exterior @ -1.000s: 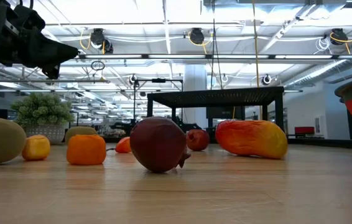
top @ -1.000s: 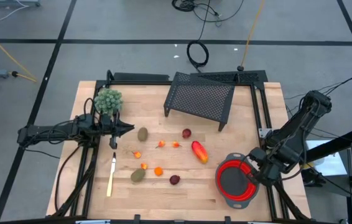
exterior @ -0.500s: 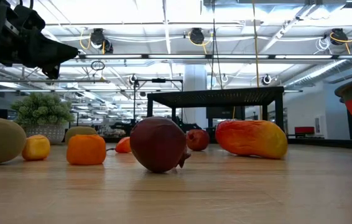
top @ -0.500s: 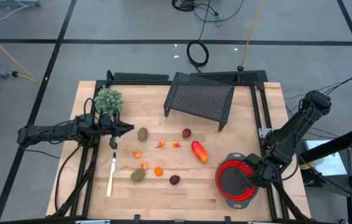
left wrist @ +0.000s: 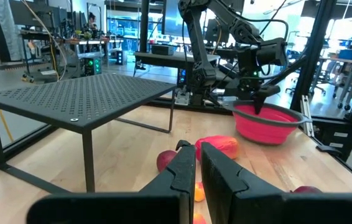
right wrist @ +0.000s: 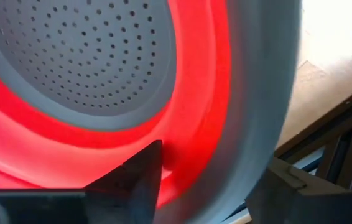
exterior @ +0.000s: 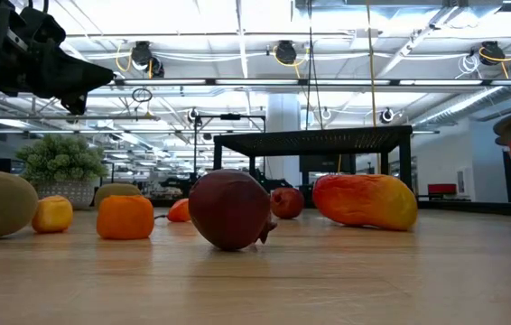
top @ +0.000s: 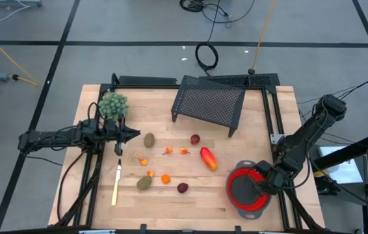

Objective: Pick & Place Fruit
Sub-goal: Put the red strainer bowl on the shelf

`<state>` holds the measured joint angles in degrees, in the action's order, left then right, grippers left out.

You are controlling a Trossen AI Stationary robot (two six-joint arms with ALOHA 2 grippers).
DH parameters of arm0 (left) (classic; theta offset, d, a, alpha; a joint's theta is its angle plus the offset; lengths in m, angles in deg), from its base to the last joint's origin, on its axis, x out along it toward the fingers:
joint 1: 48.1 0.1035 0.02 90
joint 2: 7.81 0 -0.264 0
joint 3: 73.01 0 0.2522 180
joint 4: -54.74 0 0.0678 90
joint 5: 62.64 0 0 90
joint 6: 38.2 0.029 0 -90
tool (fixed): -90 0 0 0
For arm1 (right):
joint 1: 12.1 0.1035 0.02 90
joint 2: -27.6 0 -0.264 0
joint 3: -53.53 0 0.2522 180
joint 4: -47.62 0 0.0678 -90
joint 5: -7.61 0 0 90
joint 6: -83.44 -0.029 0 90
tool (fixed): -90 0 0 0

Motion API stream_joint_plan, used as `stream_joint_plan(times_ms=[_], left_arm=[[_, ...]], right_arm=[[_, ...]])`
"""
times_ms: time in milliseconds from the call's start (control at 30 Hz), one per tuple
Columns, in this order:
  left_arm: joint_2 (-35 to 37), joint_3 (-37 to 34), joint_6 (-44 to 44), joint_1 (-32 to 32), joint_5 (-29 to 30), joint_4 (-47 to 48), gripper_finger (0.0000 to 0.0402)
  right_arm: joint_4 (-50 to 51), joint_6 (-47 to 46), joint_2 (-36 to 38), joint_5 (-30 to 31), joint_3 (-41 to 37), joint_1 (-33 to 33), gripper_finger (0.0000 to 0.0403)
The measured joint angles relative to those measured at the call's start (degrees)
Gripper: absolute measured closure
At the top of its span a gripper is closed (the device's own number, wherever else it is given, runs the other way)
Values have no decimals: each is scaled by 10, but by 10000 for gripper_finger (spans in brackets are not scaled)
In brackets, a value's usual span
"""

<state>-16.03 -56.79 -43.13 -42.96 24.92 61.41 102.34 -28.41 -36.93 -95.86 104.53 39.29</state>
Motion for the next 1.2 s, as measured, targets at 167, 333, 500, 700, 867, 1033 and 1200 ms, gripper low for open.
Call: stream_joint_plan(times_ms=[167, 333, 500, 700, 867, 1033, 1200], left_arm=[[0, 0, 0, 0, 0, 0, 376], [0, 0, 0, 0, 0, 0, 376], [0, 0, 0, 0, 0, 0, 376], [0, 0, 0, 0, 0, 0, 376], [0, 0, -1, 0, 0, -3, 376], [0, 0, -52, 0, 0, -19, 376], [0, 0, -128, 0, 0, -45, 376]], right_arm=[[3, 0, 0, 1, 0, -1, 292], [2, -1, 1, 6, 0, -1, 360], [-5, -2, 2, 15, 1, -1, 393], [-81, 46, 35, 89, 0, 0, 399], [-139, 126, 84, 209, 0, -1, 400], [-190, 238, 125, 307, 0, -14, 401], [-245, 356, 152, 372, 0, -39, 401]])
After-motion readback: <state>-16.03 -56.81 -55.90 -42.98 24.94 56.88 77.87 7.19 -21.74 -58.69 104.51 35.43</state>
